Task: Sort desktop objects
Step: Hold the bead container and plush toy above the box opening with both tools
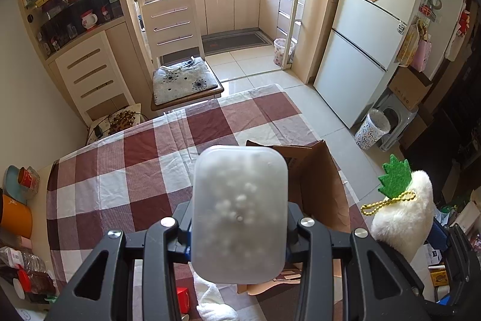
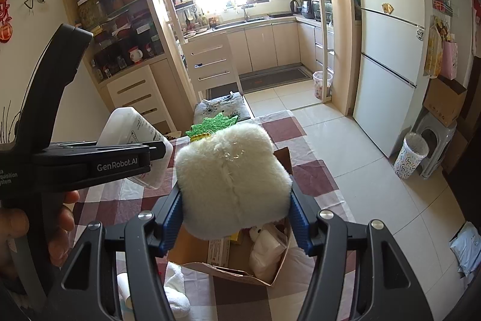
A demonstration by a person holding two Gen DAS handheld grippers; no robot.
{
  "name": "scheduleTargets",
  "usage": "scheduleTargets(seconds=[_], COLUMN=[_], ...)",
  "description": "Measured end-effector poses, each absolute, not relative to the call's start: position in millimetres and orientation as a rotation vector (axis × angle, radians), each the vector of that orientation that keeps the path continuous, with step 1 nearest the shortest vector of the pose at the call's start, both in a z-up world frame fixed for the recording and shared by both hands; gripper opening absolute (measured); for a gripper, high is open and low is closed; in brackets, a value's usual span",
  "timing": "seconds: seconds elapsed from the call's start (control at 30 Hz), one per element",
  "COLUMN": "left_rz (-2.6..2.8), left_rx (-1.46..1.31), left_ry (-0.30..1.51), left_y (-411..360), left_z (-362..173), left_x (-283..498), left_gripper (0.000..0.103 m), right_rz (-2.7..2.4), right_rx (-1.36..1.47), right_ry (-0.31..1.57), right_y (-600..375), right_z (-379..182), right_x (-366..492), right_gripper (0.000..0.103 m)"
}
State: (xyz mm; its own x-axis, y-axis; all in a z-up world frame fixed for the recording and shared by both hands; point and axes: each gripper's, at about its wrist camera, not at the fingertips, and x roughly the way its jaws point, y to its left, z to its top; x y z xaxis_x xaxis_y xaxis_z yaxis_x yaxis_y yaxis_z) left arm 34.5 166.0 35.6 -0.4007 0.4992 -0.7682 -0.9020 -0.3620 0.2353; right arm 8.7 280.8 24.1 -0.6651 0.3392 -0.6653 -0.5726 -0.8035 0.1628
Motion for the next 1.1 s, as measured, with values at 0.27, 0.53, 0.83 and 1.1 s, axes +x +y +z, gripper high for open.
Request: scheduleTargets(seconds=[0.27,0.53,0.83,1.1], left_rz=[1.887,1.883,1.876,1.869], left_rx=[-0.752,-0.756,-0.759,-0.761], left_ry=[0.822,0.823,0.827,0.833], left_y=[168,169,171,172], left_z=[33,31,26,23], left_x=[34,33,33,32], left_gripper=[0.041,0.041,0.041,0.041], right_rz=[2.431,2.433,2.435,2.433], right_rx=[-0.877,-0.882,-0.894,-0.907], right_ry=[0.495,0.497,0.498,0.496], right_y=[280,279,278,278], right_z=[21,18,14,11], right_x=[8,9,7,6], right_gripper=[0.062,0.062,0.062,0.062])
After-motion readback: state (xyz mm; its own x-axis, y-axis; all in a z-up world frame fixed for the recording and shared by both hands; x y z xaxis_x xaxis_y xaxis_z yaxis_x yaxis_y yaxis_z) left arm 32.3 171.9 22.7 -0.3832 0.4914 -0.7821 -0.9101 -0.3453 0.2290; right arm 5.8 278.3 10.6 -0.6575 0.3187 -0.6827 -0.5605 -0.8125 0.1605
